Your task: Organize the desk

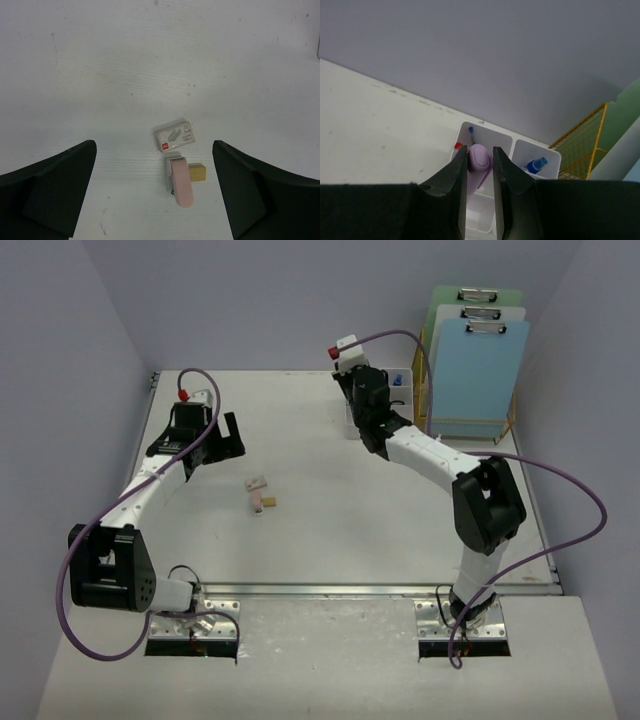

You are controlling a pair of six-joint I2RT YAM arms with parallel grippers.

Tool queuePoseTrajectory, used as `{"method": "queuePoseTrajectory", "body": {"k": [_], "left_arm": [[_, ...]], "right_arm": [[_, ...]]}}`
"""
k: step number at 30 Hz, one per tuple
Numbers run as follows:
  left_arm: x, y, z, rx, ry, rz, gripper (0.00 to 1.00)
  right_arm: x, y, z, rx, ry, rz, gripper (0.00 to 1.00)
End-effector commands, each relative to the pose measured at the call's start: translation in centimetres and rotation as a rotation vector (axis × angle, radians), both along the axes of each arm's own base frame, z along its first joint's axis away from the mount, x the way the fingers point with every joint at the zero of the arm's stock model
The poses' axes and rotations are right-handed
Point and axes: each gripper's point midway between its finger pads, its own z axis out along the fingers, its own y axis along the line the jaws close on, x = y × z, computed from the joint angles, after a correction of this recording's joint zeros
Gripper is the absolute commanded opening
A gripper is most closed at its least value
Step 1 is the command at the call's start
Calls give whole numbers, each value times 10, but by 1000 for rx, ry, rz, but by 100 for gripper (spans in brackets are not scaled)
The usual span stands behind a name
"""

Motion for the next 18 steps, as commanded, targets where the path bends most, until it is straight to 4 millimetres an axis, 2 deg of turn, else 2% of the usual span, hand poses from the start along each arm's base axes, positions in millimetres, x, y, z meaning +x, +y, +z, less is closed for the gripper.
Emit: {"method": "queuePoseTrajectory", "body": {"k": [1,4,9,11,18], "left_arm": [[14,2,18,-12,-51,6,100],[15,2,15,-12,-43,4,100],[15,2,15,-12,-41,4,100],[15,1,14,-12,-39,4,100],[16,2,8,-11,-24,5,100]], "right_arm": [[24,-32,53,38,-180,-89,0],[37,-42,53,47,-193,-112,0],[56,-52,36,50,-181,-135,0],[62,-56,36,57,-192,-142,0],[74,-57,13,68,-155,-149,0]]}}
